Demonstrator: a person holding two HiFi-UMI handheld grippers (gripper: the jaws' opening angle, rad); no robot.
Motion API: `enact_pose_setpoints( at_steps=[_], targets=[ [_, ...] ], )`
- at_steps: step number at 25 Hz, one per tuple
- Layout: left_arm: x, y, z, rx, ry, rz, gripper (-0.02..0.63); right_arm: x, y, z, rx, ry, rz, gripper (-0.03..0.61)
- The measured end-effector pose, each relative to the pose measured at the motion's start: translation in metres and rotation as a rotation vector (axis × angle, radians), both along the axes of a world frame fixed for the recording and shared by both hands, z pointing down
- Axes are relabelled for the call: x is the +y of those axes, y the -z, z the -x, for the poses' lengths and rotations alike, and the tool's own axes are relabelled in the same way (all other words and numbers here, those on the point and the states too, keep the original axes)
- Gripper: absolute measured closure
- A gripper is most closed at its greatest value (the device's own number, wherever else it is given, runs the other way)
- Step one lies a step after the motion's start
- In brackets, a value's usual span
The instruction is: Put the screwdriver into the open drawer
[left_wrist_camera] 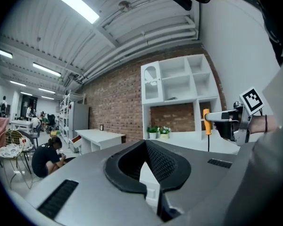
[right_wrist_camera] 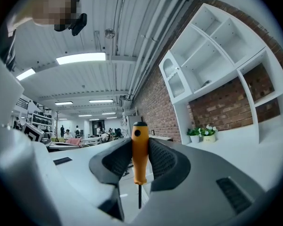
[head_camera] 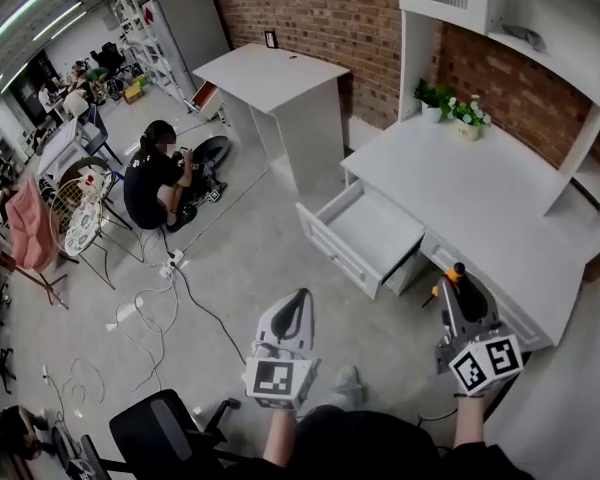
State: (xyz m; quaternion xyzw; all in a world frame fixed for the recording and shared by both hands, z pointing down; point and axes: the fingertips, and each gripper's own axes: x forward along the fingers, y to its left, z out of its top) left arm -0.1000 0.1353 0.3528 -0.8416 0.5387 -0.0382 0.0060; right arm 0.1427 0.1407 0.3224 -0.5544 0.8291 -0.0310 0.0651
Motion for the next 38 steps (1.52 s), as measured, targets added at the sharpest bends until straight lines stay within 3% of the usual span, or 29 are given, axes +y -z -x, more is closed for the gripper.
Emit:
enact_pose_setpoints(
  at_steps=[11,24,33,38],
  targets=[
    [-0.088,0.0,0.017,0.019,-0.042,0.004,0.606,-0.079,0.001,0.027,0.022,-0.008,0.002,0.466],
    [-0.12,-0.04,0.019,0.018,-0.071,0.1,0.604,-0.118,-0.027,0.033,0.024,-0.022,0.097,0.466],
    [-0.169,-0.06,0.022,0.019,-0.009,0.149,0.605,-0.186,-0.053,0.043,0.017,0.053,0.157,0.466],
    [-0.215,-0.067,0.004,0.029,0.002,0.17,0.604,-0.235,-0.063,0.046,0.011,0.119,0.204,0.466]
  ],
)
